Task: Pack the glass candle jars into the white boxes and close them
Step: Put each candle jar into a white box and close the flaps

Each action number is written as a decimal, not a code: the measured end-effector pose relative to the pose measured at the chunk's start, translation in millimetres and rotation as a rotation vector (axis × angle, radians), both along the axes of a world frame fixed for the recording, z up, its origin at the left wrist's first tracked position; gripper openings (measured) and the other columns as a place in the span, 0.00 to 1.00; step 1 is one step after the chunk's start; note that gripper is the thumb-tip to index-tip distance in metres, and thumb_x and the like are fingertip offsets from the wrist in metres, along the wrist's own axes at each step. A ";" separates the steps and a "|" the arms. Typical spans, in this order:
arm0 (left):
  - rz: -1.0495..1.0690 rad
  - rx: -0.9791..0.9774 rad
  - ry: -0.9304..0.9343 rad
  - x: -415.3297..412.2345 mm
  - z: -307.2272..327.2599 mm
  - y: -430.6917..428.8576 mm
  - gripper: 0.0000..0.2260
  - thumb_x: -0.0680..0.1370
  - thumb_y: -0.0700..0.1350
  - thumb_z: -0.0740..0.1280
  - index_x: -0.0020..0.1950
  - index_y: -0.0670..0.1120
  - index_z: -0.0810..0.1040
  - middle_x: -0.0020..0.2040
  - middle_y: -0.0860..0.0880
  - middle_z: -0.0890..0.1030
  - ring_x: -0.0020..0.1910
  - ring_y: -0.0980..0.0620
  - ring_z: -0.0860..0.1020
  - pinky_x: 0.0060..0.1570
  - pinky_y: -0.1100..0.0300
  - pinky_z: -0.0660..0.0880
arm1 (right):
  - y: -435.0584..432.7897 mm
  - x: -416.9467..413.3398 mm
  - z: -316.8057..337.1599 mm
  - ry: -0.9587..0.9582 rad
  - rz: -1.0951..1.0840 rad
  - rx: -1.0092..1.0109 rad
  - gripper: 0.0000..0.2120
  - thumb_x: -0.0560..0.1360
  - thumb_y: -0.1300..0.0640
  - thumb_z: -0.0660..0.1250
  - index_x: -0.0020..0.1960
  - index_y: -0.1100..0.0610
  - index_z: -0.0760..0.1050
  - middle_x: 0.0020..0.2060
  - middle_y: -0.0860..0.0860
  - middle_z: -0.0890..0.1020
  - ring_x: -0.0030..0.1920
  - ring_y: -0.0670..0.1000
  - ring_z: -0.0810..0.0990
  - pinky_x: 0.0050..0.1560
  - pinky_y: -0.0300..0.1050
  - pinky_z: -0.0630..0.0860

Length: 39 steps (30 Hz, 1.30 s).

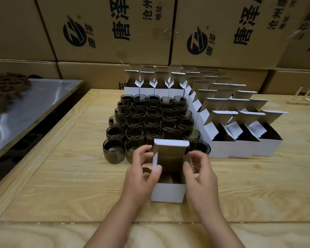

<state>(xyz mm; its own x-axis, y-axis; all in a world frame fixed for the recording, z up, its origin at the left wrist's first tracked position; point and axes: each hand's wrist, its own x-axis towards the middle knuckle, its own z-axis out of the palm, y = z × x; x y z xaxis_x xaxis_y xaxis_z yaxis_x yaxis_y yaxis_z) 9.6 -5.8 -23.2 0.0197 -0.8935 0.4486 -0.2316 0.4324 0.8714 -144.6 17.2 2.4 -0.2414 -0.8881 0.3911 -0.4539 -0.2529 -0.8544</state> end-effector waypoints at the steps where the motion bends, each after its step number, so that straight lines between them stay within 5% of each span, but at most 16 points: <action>1: -0.003 -0.010 0.036 0.1 -0.5 -0.6 0.18 0.72 0.58 0.60 0.62 0.65 0.66 0.52 0.60 0.80 0.50 0.57 0.79 0.42 0.65 0.76 | -0.2 -2.6 -2.1 -0.057 0.010 -0.010 0.13 0.77 0.60 0.64 0.54 0.42 0.69 0.47 0.39 0.78 0.47 0.34 0.75 0.40 0.32 0.71; 4: 0.004 -0.029 0.088 1.3 -0.7 -1.7 0.14 0.73 0.52 0.55 0.58 0.56 0.69 0.47 0.59 0.80 0.42 0.56 0.79 0.38 0.59 0.75 | -2.4 -11.6 -6.5 -0.240 0.087 -0.018 0.20 0.78 0.63 0.63 0.56 0.37 0.69 0.50 0.40 0.79 0.50 0.38 0.77 0.46 0.36 0.75; 6: 0.000 -0.011 0.111 2.9 0.9 -1.8 0.12 0.73 0.47 0.55 0.54 0.56 0.71 0.44 0.57 0.79 0.38 0.50 0.76 0.35 0.54 0.72 | -5.9 -16.7 -8.7 -0.316 0.158 0.009 0.15 0.74 0.59 0.64 0.52 0.39 0.75 0.50 0.38 0.79 0.51 0.41 0.78 0.49 0.44 0.74; 9: -0.075 0.094 0.159 7.0 7.8 -2.9 0.16 0.68 0.39 0.55 0.46 0.52 0.78 0.43 0.54 0.80 0.40 0.53 0.76 0.37 0.62 0.71 | -10.2 -24.8 -10.5 -0.392 0.277 0.069 0.12 0.69 0.57 0.63 0.45 0.43 0.81 0.53 0.36 0.80 0.56 0.40 0.77 0.52 0.43 0.72; 12: -0.229 0.280 0.221 19.8 15.0 -6.7 0.20 0.65 0.39 0.56 0.48 0.53 0.82 0.49 0.53 0.83 0.45 0.55 0.79 0.41 0.67 0.74 | -13.0 -34.9 -5.3 -0.320 0.443 0.101 0.20 0.70 0.59 0.62 0.53 0.38 0.80 0.57 0.37 0.79 0.59 0.38 0.76 0.55 0.37 0.73; 16: -0.334 0.398 0.238 30.8 17.1 -9.6 0.28 0.62 0.39 0.57 0.58 0.56 0.80 0.60 0.43 0.78 0.60 0.42 0.76 0.58 0.43 0.73 | -24.2 -42.4 3.5 -0.305 0.590 0.211 0.29 0.70 0.64 0.59 0.62 0.36 0.75 0.52 0.41 0.79 0.49 0.41 0.79 0.44 0.33 0.75; 18: -0.363 0.403 0.241 30.9 17.8 -10.4 0.30 0.62 0.38 0.57 0.61 0.57 0.79 0.60 0.41 0.76 0.61 0.40 0.75 0.61 0.40 0.71 | -28.8 -41.1 5.4 -0.283 0.592 0.247 0.29 0.68 0.61 0.58 0.63 0.37 0.75 0.50 0.40 0.78 0.50 0.42 0.78 0.45 0.34 0.75; 20: -0.371 0.375 0.205 30.4 16.2 -9.9 0.31 0.63 0.39 0.58 0.63 0.56 0.77 0.60 0.42 0.76 0.59 0.42 0.76 0.58 0.43 0.74 | -30.8 -37.6 3.5 -0.274 0.586 0.248 0.29 0.67 0.60 0.57 0.65 0.41 0.73 0.48 0.38 0.77 0.51 0.41 0.76 0.47 0.33 0.74; 23: -0.365 0.278 0.086 27.6 11.2 -3.4 0.29 0.68 0.50 0.67 0.70 0.53 0.69 0.62 0.54 0.76 0.59 0.55 0.77 0.53 0.63 0.75 | -31.7 -33.4 -4.0 -0.287 0.566 0.230 0.29 0.68 0.58 0.56 0.67 0.45 0.71 0.50 0.40 0.76 0.54 0.42 0.75 0.50 0.34 0.72; 26: -0.323 0.240 -0.025 25.3 6.2 -1.6 0.44 0.61 0.68 0.74 0.72 0.53 0.65 0.61 0.61 0.75 0.61 0.57 0.75 0.55 0.68 0.72 | -32.7 -33.5 -8.4 -0.271 0.563 0.188 0.27 0.68 0.59 0.56 0.65 0.45 0.72 0.50 0.41 0.77 0.54 0.42 0.75 0.51 0.33 0.71; 31: -0.284 0.186 -0.054 28.3 5.6 -5.2 0.40 0.59 0.63 0.77 0.69 0.61 0.68 0.61 0.61 0.76 0.62 0.56 0.76 0.56 0.66 0.73 | -37.1 -45.0 -2.5 -0.226 0.225 -0.049 0.15 0.74 0.46 0.59 0.58 0.45 0.76 0.50 0.42 0.79 0.50 0.44 0.77 0.47 0.34 0.73; 35: -0.234 0.147 -0.061 26.4 5.8 -7.0 0.36 0.61 0.58 0.75 0.68 0.60 0.68 0.62 0.61 0.75 0.61 0.57 0.76 0.55 0.68 0.72 | -50.5 -59.9 -1.9 0.157 -0.171 -0.090 0.11 0.76 0.48 0.64 0.54 0.50 0.79 0.50 0.46 0.71 0.53 0.49 0.71 0.49 0.48 0.74; 39: -0.227 0.149 -0.068 24.8 8.3 -7.9 0.36 0.62 0.58 0.74 0.68 0.61 0.68 0.60 0.63 0.75 0.60 0.58 0.76 0.54 0.70 0.72 | -53.5 -56.7 -19.3 0.455 -0.236 0.040 0.14 0.71 0.45 0.71 0.49 0.54 0.81 0.54 0.53 0.69 0.59 0.54 0.66 0.52 0.41 0.64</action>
<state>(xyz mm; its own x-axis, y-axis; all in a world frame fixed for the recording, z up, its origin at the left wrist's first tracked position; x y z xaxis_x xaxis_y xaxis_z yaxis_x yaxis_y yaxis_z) 34.4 -13.7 -14.9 -0.2144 -0.9279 0.3052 -0.2034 0.3480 0.9152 -201.3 -36.3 -16.9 -0.2506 -0.8461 0.4704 -0.8227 -0.0699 -0.5641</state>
